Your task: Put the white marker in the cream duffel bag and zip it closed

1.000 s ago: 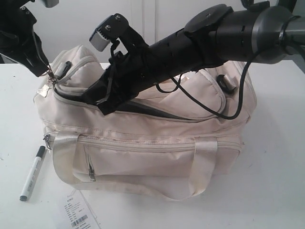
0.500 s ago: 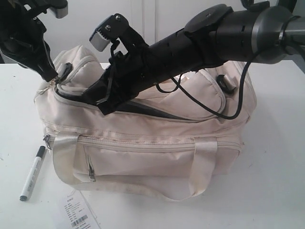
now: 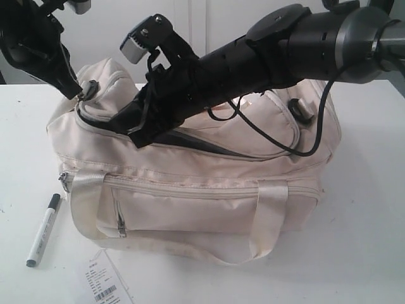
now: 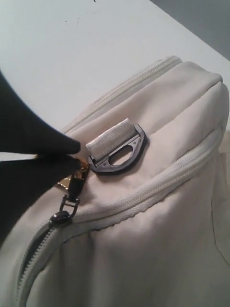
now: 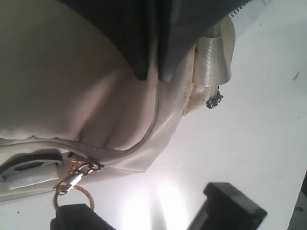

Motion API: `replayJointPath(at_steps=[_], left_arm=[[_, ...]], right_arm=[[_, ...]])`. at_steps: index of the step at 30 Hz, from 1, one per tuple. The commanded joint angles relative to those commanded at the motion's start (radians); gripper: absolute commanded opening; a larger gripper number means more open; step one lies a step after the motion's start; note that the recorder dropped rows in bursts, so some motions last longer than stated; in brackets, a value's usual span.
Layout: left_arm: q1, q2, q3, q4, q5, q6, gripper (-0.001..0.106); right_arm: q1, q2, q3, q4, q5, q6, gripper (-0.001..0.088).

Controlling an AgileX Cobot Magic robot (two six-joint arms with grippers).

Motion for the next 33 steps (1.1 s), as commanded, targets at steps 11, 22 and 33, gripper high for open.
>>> replayJointPath(at_steps=[11,22,33], left_arm=[[0.0,-0.002,0.0,-0.002,0.079,-0.066,0.047],[0.0,-0.104,0.0,-0.081,0.271,-0.187,0.06],[0.0,-0.233,0.237,-0.182,0.156,-0.36,0.059]], right_arm=[[0.0,0.0,0.0,0.0,0.01,0.0,0.0],[0.0,0.0,0.0,0.0,-0.005,0.0,0.0],[0.0,0.0,0.0,0.0,-0.005,0.004,0.0]])
